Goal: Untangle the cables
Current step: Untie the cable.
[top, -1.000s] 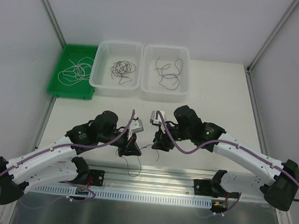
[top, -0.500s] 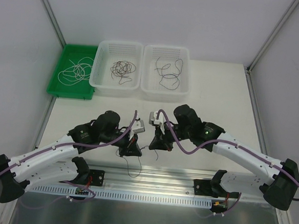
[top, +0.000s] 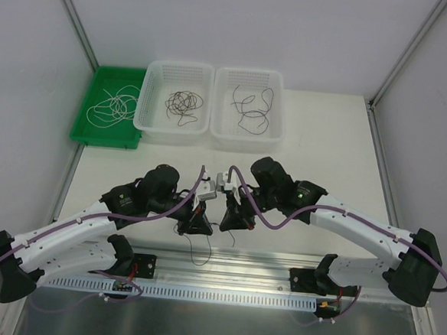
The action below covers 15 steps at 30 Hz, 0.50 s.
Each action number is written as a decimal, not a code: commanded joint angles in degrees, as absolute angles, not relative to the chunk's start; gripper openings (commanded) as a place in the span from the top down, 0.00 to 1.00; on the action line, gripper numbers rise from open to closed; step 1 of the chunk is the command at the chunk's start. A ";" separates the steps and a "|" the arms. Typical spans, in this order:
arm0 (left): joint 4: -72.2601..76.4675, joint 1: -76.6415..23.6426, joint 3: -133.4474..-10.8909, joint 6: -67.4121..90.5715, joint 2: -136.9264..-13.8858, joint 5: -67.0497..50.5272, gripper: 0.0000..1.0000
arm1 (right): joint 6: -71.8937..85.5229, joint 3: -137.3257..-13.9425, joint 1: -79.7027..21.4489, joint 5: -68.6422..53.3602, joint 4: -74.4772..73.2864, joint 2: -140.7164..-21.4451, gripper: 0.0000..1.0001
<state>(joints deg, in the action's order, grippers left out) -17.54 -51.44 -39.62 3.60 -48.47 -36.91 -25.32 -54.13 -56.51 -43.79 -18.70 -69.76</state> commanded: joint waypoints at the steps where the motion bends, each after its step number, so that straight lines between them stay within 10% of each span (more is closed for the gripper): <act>1: -16.26 -53.08 -41.66 2.20 -50.19 -39.81 1.00 | -25.22 -57.04 -57.39 -44.74 -14.77 -69.44 0.99; 15: -14.59 -53.26 -39.20 2.72 -48.87 -35.51 0.98 | -16.00 -50.28 -57.13 -41.56 -0.54 -63.54 0.99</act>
